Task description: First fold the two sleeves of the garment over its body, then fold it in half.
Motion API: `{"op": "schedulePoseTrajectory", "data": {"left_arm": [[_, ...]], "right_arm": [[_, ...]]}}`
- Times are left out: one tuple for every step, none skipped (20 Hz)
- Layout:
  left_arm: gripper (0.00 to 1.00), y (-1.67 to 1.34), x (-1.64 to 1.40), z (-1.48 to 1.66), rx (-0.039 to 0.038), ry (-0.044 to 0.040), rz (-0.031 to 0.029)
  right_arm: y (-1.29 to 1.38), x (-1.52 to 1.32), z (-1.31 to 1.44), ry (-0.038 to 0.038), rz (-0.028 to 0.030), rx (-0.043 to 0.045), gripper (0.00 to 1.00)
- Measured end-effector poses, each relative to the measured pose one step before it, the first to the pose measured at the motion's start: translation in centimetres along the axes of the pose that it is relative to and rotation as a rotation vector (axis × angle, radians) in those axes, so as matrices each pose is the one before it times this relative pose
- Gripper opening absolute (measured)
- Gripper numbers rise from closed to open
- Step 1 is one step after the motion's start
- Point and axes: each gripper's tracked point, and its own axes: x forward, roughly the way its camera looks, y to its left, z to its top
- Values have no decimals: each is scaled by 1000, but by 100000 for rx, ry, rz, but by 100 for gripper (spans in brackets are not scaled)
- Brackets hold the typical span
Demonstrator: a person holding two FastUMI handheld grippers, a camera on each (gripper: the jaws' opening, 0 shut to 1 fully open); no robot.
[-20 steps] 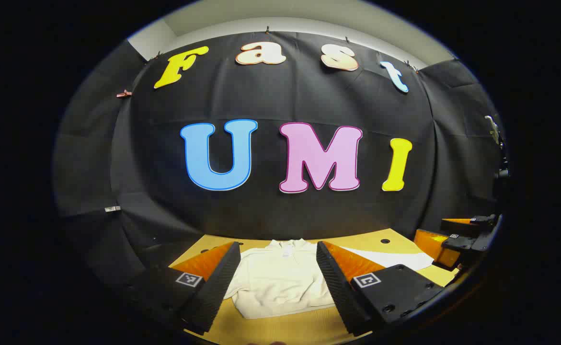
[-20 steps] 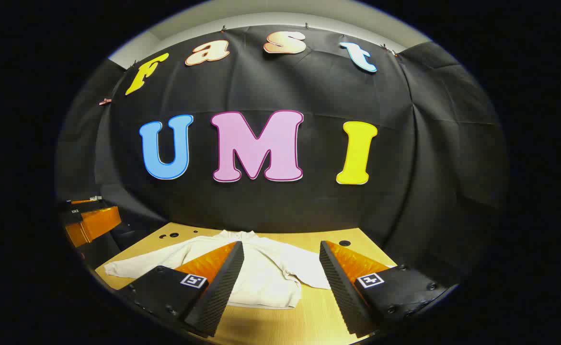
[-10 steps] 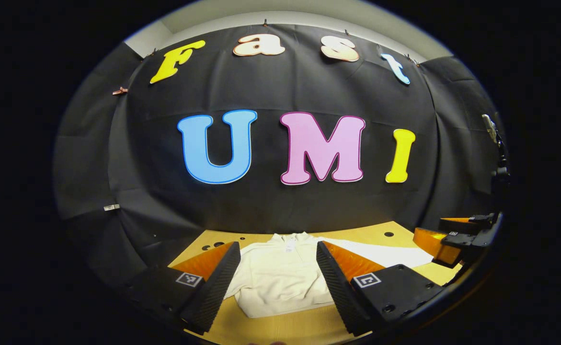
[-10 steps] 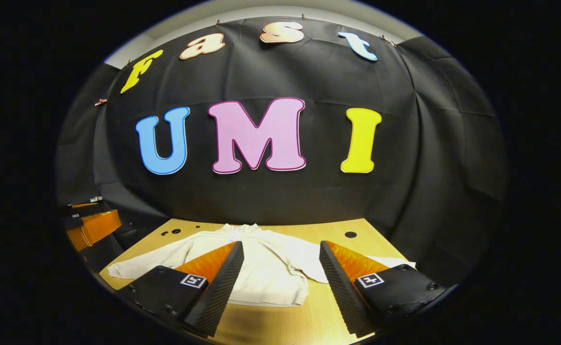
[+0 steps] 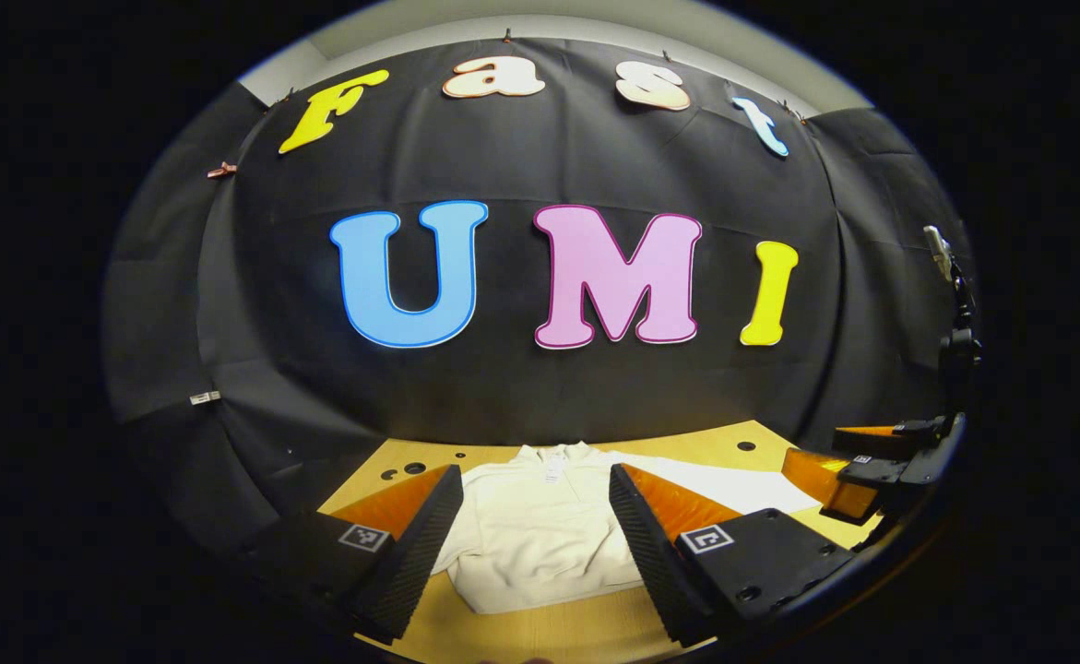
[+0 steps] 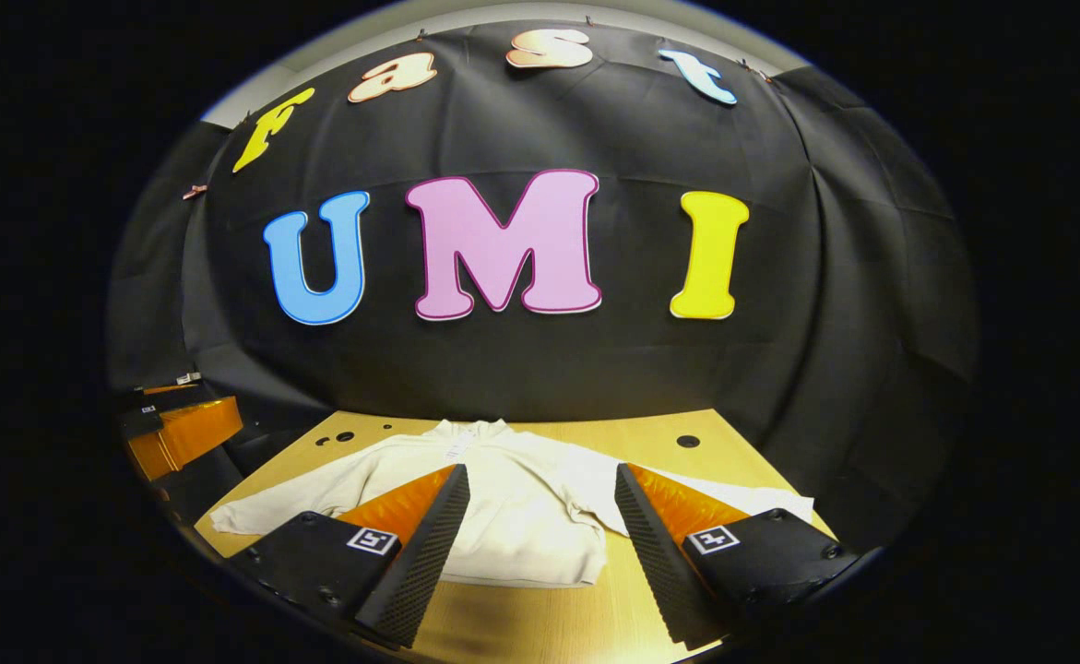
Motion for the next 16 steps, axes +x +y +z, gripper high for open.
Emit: {"op": "schedulePoseTrajectory", "data": {"left_arm": [[98,81,11,-279,-273,172,76],[98,51,8,-132,-4,403,194],[98,167,-119,-200,299,540,375],[98,325,-7,-48,598,514,987],[98,492,-24,-102,539,36,1202],[98,109,-31,32,288,92,117],[98,182,-65,-87,382,271,280],[98,123,13,-73,534,369,478],[98,166,-1,-151,473,257,161],[98,107,-6,96,339,219,491],[98,112,53,-142,0,379,459],[98,5,116,70,-21,170,295],[98,5,25,-37,249,105,455],[98,93,84,57,254,373,610],[98,22,224,-209,-15,404,483],[98,4,175,-19,-76,407,258]], "right_arm": [[-159,112,-44,424,-260,-232,98],[-207,191,41,84,-313,-233,97],[-194,335,-109,134,-484,-335,97],[-475,436,-204,924,-319,339,97],[-446,444,-452,1676,146,1967,97],[-379,442,-392,1797,325,2973,98],[-737,460,-388,1572,-939,2177,98],[-1216,501,-218,1121,-2033,901,98],[-1167,439,-151,760,-2045,-25,98],[-1085,393,-124,359,-2081,-454,97],[-965,321,-205,201,-2001,-766,98],[-1040,377,-160,458,-2084,-707,98],[-1070,373,-494,1357,-1926,-75,98],[-716,440,-666,2682,-718,513,98],[-570,339,-638,2349,-522,183,98],[-654,316,-459,1515,-697,-438,98]]}}
